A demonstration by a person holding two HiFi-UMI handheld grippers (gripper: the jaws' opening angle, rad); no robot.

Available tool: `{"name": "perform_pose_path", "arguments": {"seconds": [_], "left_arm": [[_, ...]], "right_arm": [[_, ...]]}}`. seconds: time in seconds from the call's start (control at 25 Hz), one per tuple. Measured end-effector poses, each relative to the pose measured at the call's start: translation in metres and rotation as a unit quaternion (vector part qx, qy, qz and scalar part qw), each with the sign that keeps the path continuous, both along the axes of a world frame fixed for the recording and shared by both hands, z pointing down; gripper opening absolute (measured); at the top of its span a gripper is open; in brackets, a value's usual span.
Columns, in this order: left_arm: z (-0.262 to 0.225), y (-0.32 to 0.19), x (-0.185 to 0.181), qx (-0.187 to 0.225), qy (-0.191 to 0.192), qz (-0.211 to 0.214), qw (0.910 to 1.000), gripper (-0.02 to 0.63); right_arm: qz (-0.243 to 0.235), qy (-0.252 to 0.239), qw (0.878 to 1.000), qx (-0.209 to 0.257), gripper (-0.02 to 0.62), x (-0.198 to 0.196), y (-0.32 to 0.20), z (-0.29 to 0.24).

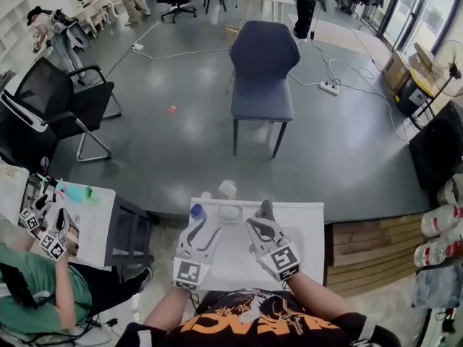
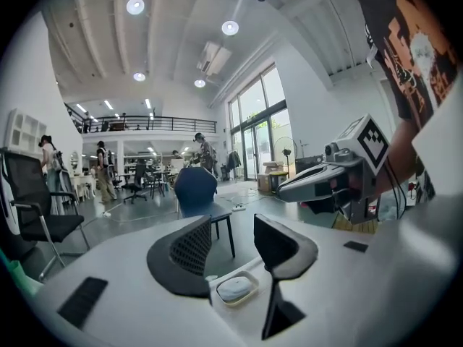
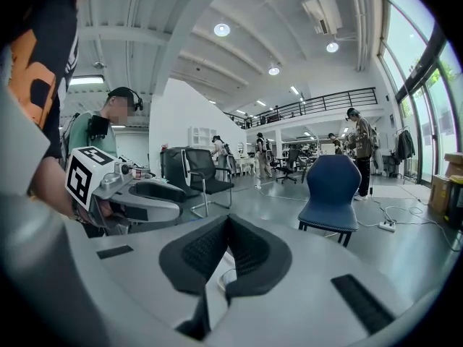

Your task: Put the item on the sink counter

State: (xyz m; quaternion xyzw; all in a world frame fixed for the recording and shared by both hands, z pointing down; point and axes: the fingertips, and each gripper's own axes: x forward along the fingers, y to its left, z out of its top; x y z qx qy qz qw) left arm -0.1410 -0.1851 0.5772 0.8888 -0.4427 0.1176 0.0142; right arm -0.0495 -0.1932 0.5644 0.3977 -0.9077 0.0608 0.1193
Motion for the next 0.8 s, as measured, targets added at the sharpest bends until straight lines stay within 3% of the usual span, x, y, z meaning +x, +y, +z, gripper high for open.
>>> {"name": "perform_pose_path", "arguments": {"seconds": [0.16, 0.28, 0.4, 0.8], "left_arm": [[-0.007, 0.014, 0.007, 0.012, 0.025, 0.0, 0.9996, 0.175], [-0.022, 0.029, 0.026, 0.023, 0.049, 0.011, 0.9985, 0.102], [-0.034, 0.038, 0.039, 0.038, 0.053, 0.021, 0.9977, 0.072], [-0.064, 0.073, 0.081, 0.05, 0.072, 0.044, 0.9952, 0.047]], "right_arm": [[0.007, -0.002, 1.0, 0.01, 0.014, 0.01, 0.015, -0.004], [0.016, -0.007, 1.0, 0.021, 0.014, 0.028, 0.027, -0.018], [0.025, -0.015, 0.999, 0.032, 0.014, 0.039, 0.034, -0.028], [0.039, -0.022, 0.998, 0.047, 0.014, 0.078, 0.068, -0.045]]}}
